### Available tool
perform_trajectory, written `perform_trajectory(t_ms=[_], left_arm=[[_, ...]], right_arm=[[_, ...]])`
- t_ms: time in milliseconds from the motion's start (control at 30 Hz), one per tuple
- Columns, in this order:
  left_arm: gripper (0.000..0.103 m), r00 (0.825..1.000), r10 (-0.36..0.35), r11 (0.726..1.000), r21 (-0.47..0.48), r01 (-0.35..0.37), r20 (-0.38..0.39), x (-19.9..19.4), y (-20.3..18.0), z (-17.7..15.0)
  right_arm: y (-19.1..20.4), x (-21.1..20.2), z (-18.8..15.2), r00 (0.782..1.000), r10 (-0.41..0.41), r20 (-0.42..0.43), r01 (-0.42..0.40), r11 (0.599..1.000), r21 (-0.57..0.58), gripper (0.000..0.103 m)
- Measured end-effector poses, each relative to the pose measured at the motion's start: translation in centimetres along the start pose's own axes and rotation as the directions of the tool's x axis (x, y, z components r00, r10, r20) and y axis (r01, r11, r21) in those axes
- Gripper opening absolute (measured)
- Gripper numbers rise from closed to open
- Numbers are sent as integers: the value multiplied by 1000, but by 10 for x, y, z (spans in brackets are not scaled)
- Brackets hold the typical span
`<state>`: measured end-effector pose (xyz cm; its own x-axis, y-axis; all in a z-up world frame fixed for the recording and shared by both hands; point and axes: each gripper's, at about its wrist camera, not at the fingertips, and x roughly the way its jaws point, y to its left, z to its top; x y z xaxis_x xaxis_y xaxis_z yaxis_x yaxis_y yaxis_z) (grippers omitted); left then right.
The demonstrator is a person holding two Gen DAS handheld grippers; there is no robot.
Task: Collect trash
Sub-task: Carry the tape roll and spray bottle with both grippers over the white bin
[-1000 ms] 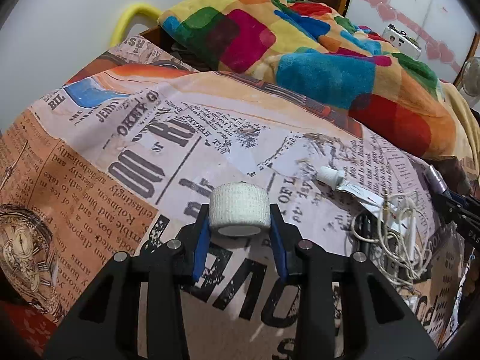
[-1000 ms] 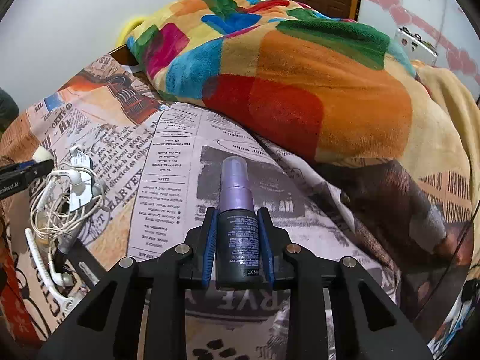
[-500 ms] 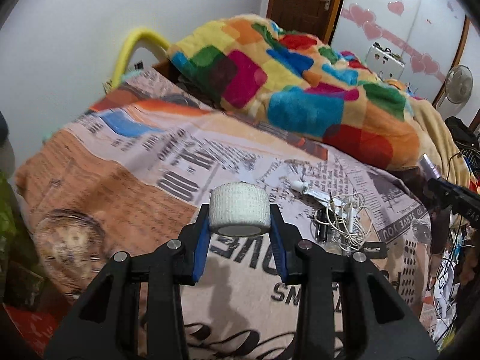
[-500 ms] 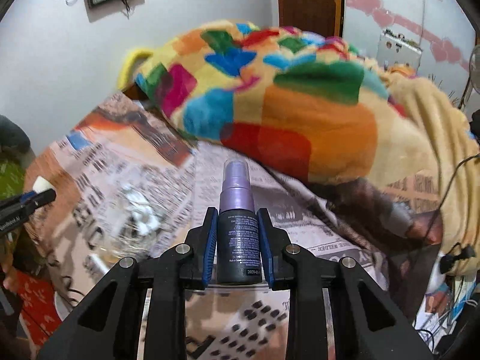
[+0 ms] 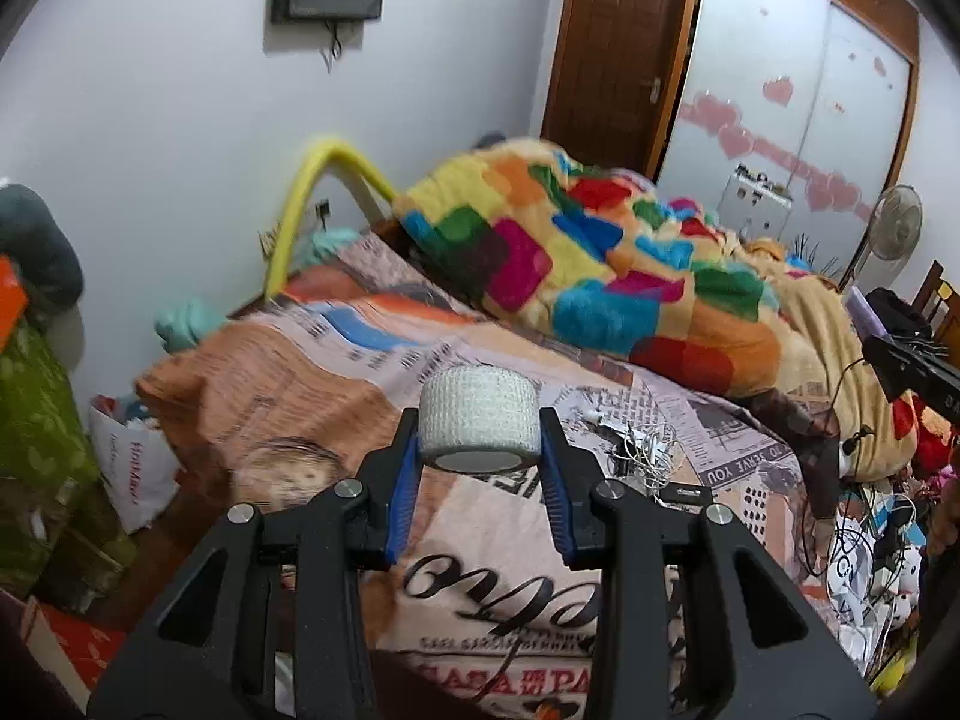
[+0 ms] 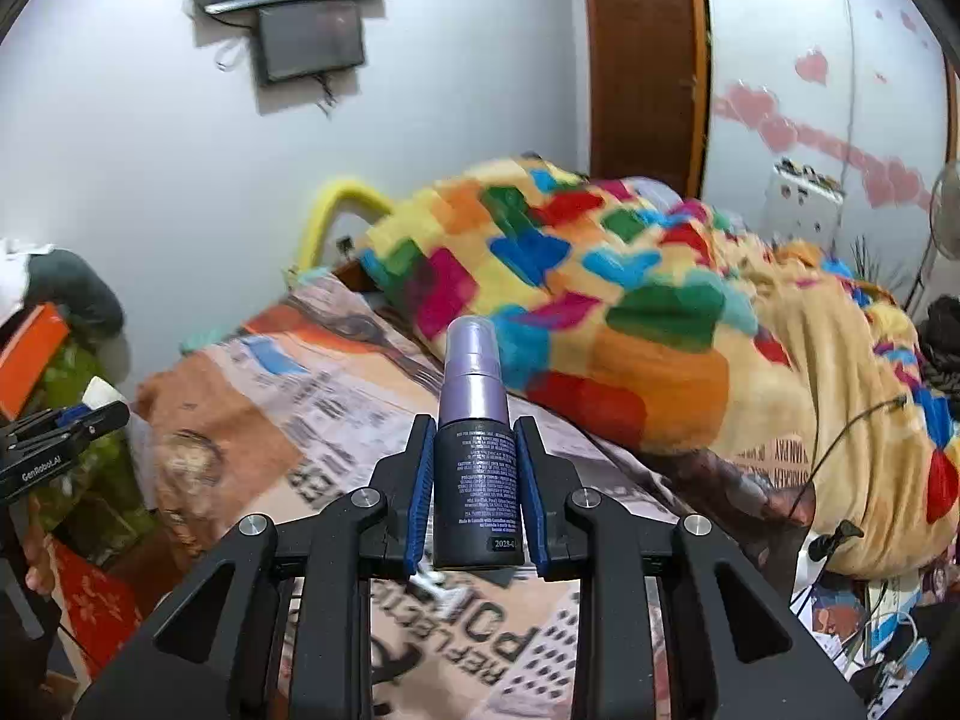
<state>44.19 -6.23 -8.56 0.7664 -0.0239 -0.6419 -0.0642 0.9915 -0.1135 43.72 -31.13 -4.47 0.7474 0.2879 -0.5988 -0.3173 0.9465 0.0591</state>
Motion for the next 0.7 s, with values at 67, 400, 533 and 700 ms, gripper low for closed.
perform_trajectory(t_ms=[67, 400, 533, 700], left_arm=[[36, 1000, 12, 1000, 12, -12, 26, -28, 9, -4], [36, 986, 102, 995, 8, -104, 131, -147, 64, -32], [36, 977, 139, 990, -17, -138, 162, -185, 89, -47], [36, 965, 190, 982, -46, -185, 180, -218, 118, -68]], right_arm=[[14, -14, 2, 1000, 19, 22, -18, 1000, -14, 24], [113, -55, -5, 981, 183, 65, -175, 979, -108, 24], [154, -56, -14, 965, 256, 47, -247, 959, -140, 24], [206, -53, -30, 938, 347, -2, -342, 924, -172, 24]])
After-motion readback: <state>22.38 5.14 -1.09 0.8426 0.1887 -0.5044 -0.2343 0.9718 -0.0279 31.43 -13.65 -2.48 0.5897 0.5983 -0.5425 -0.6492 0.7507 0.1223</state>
